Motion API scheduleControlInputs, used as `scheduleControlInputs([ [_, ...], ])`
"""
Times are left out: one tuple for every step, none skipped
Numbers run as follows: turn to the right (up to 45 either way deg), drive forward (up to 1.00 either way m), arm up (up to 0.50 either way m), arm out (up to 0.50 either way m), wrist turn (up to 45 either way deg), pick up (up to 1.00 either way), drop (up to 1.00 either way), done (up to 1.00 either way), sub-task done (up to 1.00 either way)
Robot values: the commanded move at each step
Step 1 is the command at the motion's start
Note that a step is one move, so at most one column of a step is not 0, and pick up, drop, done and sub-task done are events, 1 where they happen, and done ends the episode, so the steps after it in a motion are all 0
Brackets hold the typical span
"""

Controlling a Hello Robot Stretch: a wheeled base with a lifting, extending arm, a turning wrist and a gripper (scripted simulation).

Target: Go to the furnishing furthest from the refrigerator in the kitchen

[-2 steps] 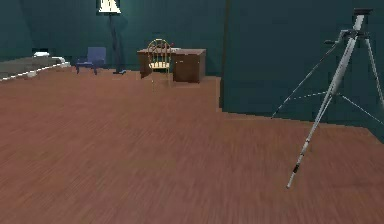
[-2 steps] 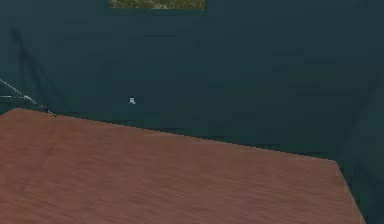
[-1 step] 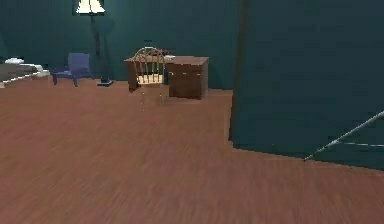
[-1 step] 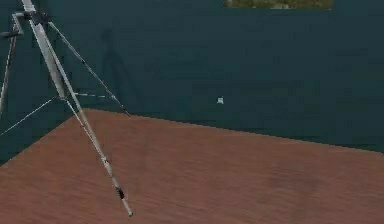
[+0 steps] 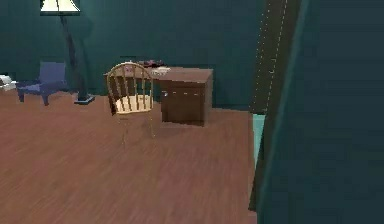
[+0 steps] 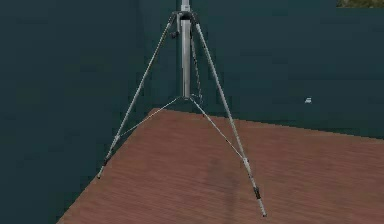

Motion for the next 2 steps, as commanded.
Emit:
scheduleControlInputs([
  [-3.0,0.0,0.0,0.0,0.0,0.0,0.0,0.0,0.0],
  [-6.0,0.0,0.0,0.0,0.0,0.0,0.0,0.0,0.0],
])
